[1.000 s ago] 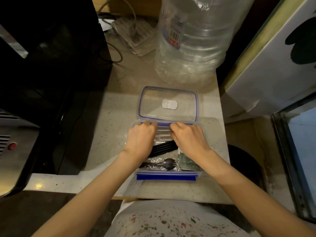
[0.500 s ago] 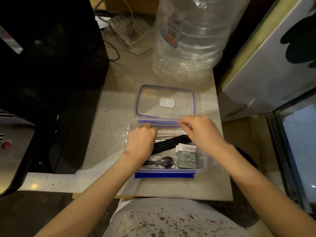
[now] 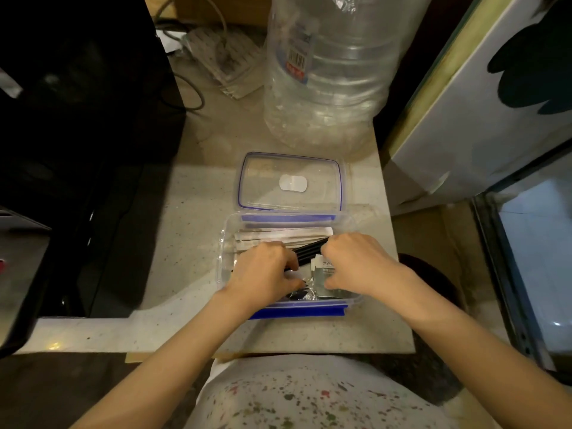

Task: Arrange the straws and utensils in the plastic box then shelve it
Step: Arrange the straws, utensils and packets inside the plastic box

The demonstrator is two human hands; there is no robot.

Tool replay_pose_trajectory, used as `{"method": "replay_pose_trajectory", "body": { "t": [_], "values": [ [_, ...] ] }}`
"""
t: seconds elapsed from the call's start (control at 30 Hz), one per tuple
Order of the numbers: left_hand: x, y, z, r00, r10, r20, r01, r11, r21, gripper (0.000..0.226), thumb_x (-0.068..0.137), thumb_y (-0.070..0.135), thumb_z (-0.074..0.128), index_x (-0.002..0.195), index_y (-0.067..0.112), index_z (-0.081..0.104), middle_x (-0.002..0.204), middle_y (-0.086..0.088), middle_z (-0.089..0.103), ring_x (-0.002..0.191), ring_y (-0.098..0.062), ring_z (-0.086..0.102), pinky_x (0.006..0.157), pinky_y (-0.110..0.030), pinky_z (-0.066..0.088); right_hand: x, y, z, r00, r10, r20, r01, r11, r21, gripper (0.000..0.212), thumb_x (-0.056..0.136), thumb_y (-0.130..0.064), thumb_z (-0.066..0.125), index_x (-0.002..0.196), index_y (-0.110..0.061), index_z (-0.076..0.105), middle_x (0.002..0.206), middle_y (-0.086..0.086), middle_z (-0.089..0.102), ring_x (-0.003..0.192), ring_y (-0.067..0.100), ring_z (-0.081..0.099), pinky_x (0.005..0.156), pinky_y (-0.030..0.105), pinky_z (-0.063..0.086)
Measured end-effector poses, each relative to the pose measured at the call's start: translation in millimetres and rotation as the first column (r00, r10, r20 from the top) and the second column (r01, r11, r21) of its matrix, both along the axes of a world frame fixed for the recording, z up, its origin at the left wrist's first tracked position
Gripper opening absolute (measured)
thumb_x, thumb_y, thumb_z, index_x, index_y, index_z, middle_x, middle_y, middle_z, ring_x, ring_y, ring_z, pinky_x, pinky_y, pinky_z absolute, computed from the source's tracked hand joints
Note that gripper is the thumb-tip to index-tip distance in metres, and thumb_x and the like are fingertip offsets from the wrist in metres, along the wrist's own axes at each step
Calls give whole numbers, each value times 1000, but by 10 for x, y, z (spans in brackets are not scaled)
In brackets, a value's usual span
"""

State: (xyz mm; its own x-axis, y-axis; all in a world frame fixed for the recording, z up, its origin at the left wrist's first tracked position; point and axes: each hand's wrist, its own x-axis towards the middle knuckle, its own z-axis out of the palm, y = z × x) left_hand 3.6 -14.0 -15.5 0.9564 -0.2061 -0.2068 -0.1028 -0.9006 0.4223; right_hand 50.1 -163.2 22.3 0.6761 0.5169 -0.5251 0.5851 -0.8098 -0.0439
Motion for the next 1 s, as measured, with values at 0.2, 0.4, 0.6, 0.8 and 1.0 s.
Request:
{"method": "replay_pose_trajectory", "body": {
  "t": [0.2, 0.4, 0.6, 0.8, 1.0],
  "values": [
    [-17, 25, -81, 998, -50, -37, 47, 996, -82, 30, 85, 34, 65, 110, 18, 66, 104, 0, 69, 80, -10, 60, 67, -19, 46, -3, 41, 10, 999, 44, -16, -45, 996, -75, 13, 80, -13, 64, 90, -12, 56, 93, 5, 62, 83, 23, 59, 65, 31, 42],
    [45, -58, -103, 998, -66, -10, 66, 997, -30, 26, 92, 31, 52, 95, 15, 72, 95, -5, 66, 86, -20, 60, 62, -28, 43, 53, -54, -89, 999, 33, 11, -32, 999, -17, 33, 82, -4, 62, 112, -17, 60, 107, 4, 66, 94, 24, 62, 67, 30, 42],
    [88, -204, -96, 994, -102, -39, 103, 995, 14, 26, 90, 28, 51, 99, 13, 70, 101, -9, 63, 93, -26, 59, 67, -34, 46, 51, -78, -87, 1000, 19, 6, -19, 1000, 13, 22, 83, -1, 56, 101, -13, 63, 93, 5, 66, 82, 23, 61, 63, 30, 44],
    [101, -233, -91, 991, -117, -64, 119, 993, 28, 18, 84, 23, 56, 86, 13, 71, 93, -11, 64, 86, -28, 59, 60, -29, 38, 80, -146, -173, 999, -19, 36, 16, 995, 95, 26, 80, 1, 57, 99, -14, 66, 89, 6, 68, 77, 23, 63, 63, 33, 52],
    [97, -165, -66, 994, -107, -38, 107, 994, -16, 20, 87, 28, 57, 91, 16, 72, 93, -6, 67, 81, -24, 62, 64, -33, 51, 129, -191, -110, 995, -75, -67, 88, 973, 216, 27, 82, -1, 61, 103, -17, 66, 100, 4, 69, 86, 20, 63, 74, 36, 56]
  ]
}}
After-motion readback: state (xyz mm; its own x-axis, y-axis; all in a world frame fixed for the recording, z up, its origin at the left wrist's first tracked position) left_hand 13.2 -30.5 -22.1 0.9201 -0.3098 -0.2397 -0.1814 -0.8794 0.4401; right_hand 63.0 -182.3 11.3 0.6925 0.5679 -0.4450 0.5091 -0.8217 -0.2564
